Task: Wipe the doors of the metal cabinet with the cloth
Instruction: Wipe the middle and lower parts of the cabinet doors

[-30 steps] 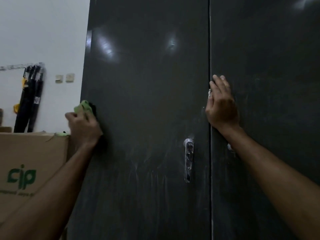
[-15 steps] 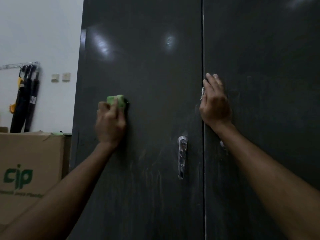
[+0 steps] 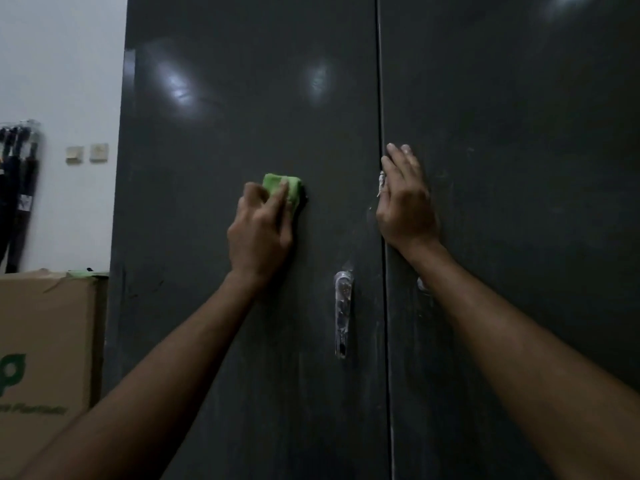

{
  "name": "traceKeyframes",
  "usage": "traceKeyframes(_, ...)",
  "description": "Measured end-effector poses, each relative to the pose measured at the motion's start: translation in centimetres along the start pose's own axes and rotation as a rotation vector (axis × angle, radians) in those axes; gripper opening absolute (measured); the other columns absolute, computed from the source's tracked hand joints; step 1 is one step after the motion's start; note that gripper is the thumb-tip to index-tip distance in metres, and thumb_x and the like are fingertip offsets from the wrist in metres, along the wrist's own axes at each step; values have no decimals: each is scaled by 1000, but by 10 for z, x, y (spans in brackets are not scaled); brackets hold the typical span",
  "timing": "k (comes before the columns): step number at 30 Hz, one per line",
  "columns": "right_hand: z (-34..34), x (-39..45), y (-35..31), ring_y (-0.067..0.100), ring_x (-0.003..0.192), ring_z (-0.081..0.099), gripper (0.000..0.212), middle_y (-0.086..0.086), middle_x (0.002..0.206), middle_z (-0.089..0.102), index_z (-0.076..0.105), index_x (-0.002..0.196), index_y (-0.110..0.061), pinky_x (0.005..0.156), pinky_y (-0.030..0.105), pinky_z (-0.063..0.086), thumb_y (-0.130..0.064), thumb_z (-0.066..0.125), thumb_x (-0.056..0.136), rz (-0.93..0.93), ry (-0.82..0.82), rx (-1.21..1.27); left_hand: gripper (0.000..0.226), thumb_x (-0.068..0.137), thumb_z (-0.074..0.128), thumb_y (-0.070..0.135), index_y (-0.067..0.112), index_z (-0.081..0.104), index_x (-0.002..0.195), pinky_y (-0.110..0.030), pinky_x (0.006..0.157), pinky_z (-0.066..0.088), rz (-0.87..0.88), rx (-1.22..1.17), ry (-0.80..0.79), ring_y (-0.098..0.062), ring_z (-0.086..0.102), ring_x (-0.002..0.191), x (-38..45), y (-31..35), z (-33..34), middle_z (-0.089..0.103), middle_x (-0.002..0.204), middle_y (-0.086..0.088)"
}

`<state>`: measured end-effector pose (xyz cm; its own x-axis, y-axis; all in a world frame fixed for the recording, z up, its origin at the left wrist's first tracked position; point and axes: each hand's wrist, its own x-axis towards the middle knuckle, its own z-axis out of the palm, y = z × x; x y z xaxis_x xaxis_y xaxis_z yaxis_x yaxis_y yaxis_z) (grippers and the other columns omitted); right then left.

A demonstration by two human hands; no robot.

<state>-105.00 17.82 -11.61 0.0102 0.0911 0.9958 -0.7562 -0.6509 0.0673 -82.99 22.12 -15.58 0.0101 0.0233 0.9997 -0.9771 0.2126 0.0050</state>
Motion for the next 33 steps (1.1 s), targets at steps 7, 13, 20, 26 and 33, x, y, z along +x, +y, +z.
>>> traceKeyframes(7,0,0,7,34,138,43,39,20,138,56,58,129,8,116,44,36,3,41,94,26,61,164,42,100,48,37,24,62,137,-29,50,41,808,20,-246,-23,53,80,-31,-36,-13,56,105,-11)
traceKeyframes(13,-8,3,13,27,131,52,33,17,132,61,62,125,5,112,35,41,4,45,97,85,127,344,40,101,51,41,27,60,137,-43,60,53,249,37,-52,-31,55,95,54,17,1,51,115,-13)
traceKeyframes(20,-15,7,19,24,121,59,33,16,124,66,67,117,6,106,27,44,0,43,95,117,170,476,46,100,48,41,28,54,144,-35,55,51,772,-62,-350,-23,56,89,5,30,15,54,113,-11)
traceKeyframes(26,-17,5,17,25,127,56,34,17,126,65,67,119,5,109,30,43,-3,44,95,122,95,497,42,99,49,43,27,61,137,-38,56,54,673,-34,-220,-26,56,88,40,22,8,55,112,-14)
traceKeyframes(33,-24,12,25,24,123,58,36,16,125,66,67,119,4,108,32,44,-7,43,94,134,30,512,38,100,55,39,34,61,137,-38,66,53,470,-201,-323,-18,55,93,6,55,4,52,116,-7)
